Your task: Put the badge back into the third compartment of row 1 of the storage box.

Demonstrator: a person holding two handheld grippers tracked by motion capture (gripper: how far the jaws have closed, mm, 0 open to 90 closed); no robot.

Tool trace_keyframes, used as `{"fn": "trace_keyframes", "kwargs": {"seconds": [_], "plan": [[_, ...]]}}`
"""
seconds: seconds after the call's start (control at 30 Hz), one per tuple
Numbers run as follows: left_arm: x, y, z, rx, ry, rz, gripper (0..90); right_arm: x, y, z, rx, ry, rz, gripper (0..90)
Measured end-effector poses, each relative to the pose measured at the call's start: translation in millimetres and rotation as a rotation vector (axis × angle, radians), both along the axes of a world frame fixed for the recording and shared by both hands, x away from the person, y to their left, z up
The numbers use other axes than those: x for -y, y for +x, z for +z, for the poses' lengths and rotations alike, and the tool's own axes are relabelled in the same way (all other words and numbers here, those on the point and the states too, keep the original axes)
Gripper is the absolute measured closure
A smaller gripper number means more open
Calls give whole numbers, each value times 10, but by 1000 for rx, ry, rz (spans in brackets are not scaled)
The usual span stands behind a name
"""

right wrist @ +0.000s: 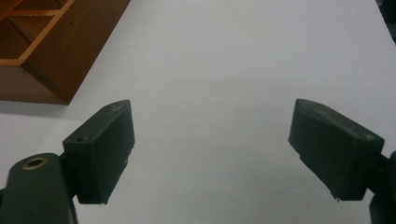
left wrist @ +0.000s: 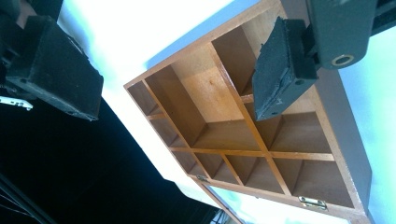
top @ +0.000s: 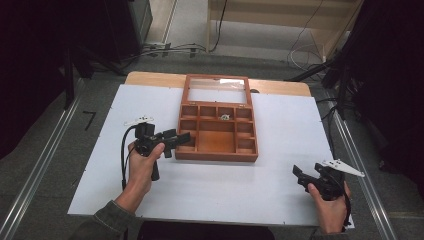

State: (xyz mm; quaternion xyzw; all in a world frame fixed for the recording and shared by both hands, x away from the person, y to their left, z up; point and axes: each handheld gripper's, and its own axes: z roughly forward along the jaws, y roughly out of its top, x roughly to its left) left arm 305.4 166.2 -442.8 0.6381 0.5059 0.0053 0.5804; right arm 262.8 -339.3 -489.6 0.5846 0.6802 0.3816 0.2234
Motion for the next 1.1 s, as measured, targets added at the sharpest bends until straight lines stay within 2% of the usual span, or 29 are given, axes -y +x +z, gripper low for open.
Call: {"fn": "trace_keyframes", "kwargs": {"seconds": [0.6, 1.1], "plan": [[-199, -207, -94, -3, -3, 25, 166, -6, 0, 1, -1, 0, 0, 129], [-281, -385, -69, -1, -6, 25, 153, -8, 0, 0, -1, -2, 0, 129]]}}
